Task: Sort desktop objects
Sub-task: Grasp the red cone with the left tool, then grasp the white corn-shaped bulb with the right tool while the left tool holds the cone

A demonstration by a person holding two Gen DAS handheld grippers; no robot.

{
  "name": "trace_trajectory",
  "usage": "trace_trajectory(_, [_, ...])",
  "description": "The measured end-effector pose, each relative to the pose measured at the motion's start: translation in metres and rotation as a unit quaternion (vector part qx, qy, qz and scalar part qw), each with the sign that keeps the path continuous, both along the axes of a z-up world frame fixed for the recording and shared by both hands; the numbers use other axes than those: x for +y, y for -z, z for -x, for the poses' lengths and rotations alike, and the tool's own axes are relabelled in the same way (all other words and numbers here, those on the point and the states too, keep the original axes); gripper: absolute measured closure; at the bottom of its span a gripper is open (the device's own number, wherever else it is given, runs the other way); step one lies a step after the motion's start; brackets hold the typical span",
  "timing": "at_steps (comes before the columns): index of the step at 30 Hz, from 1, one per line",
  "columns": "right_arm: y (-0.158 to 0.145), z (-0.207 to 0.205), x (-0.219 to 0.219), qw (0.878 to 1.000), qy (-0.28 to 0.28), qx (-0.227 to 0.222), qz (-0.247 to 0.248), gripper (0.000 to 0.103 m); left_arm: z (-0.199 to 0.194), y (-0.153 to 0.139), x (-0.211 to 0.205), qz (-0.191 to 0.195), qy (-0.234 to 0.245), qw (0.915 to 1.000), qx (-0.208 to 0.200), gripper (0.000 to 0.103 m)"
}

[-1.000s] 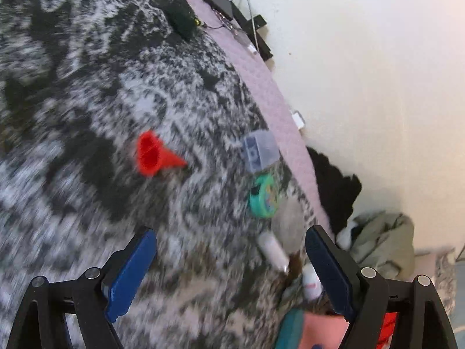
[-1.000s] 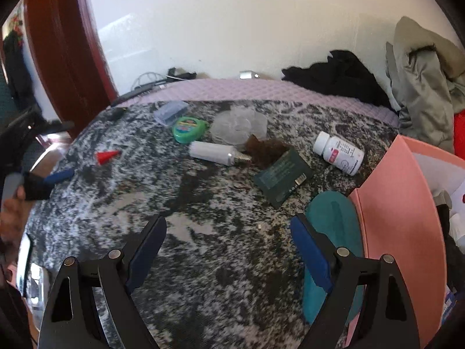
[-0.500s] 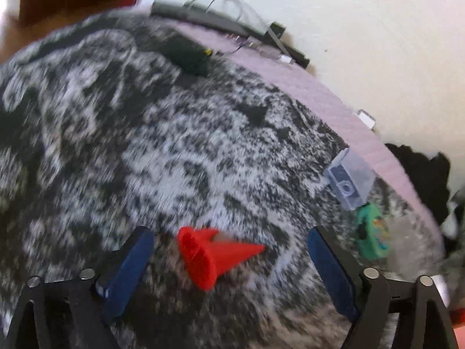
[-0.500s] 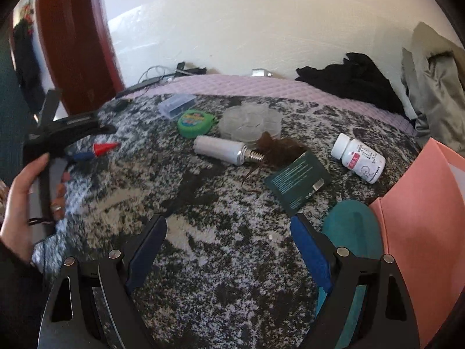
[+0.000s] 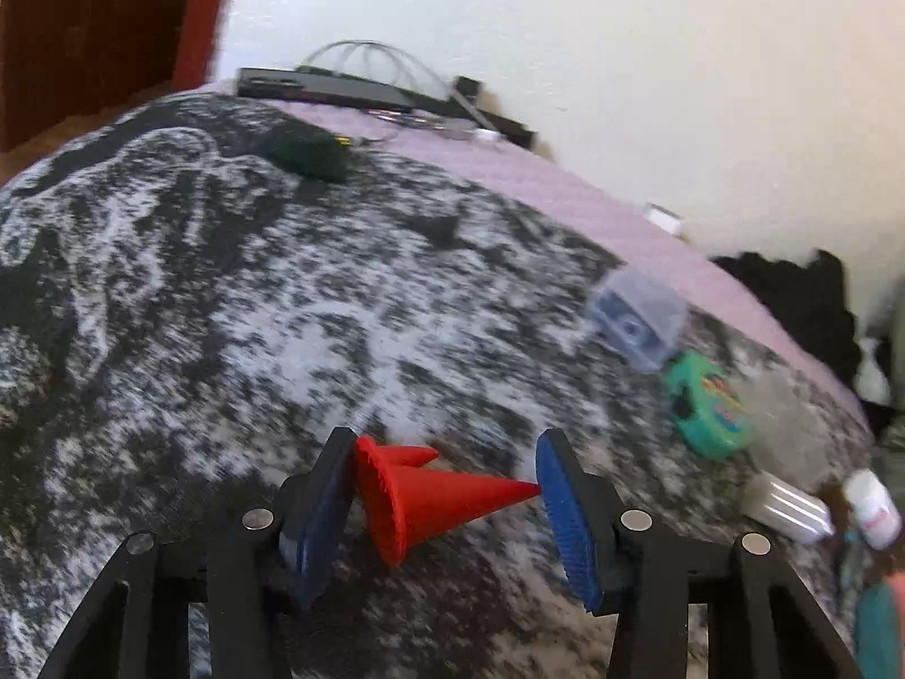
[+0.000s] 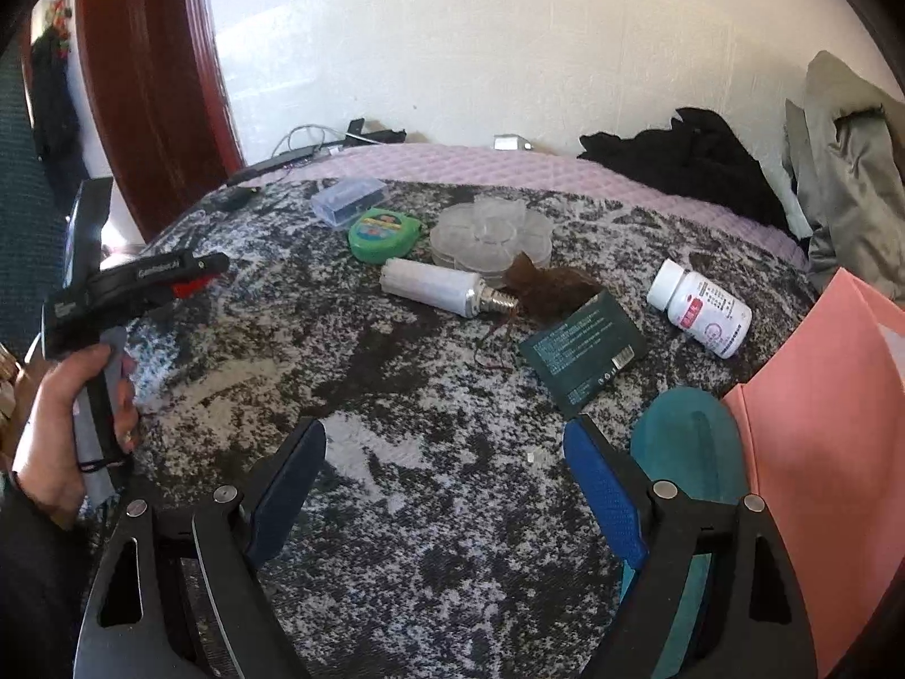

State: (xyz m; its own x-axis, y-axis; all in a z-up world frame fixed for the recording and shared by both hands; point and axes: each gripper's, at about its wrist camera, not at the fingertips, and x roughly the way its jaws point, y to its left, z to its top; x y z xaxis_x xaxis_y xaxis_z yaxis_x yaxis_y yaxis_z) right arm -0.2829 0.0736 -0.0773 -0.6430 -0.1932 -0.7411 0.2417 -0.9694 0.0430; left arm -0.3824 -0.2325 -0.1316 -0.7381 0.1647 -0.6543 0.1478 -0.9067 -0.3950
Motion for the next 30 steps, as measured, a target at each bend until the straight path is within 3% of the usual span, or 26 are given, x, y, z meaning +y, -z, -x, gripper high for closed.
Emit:
trace_trajectory(4, [0.0, 0.0, -0.007, 1.0, -0.007, 0.011, -0.008, 0.017, -0.002, 0.001, 0.011, 0.012, 0.015, 0.9998, -0.003, 0.048])
trace_trajectory(11, [0.006, 0.015, -0.016, 1.0, -0.012, 0.017, -0.017, 0.017, -0.01, 0.009, 0.014, -0.007, 0.013, 0.9999, 0.002, 0.048])
trace_trajectory(14, [0.007, 0.046, -0.024, 1.0, -0.018, 0.015, -0.008, 0.018, -0.01, 0.011, 0.016, -0.001, 0.012, 0.9999, 0.002, 0.048])
trace_trajectory(18, [0.022, 0.096, -0.029, 1.0, -0.009, -0.029, -0.007, 0.018, -0.009, 0.012, 0.015, -0.005, 0.012, 0.9999, 0.002, 0.048])
trace_trajectory(24, [0.048, 0.137, -0.038, 0.996, -0.003, -0.045, -0.071, 0.018, -0.009, 0.014, 0.013, -0.012, 0.012, 0.9998, 0.002, 0.048])
trace_trajectory(25, [0.052, 0.14, -0.038, 0.996, -0.005, -0.063, -0.061, 0.021, -0.009, 0.014, 0.013, -0.013, 0.012, 0.9998, 0.002, 0.048])
trace_trajectory(28, [0.048, 0.126, -0.044, 0.995, -0.036, -0.086, -0.028, 0.058, -0.009, 0.015, 0.013, -0.012, 0.011, 0.9999, 0.002, 0.048])
trace_trajectory(30, [0.039, 0.111, -0.054, 0.992, -0.082, -0.097, 0.011, 0.065, -0.009, 0.014, 0.014, -0.01, 0.011, 0.9999, 0.002, 0.048])
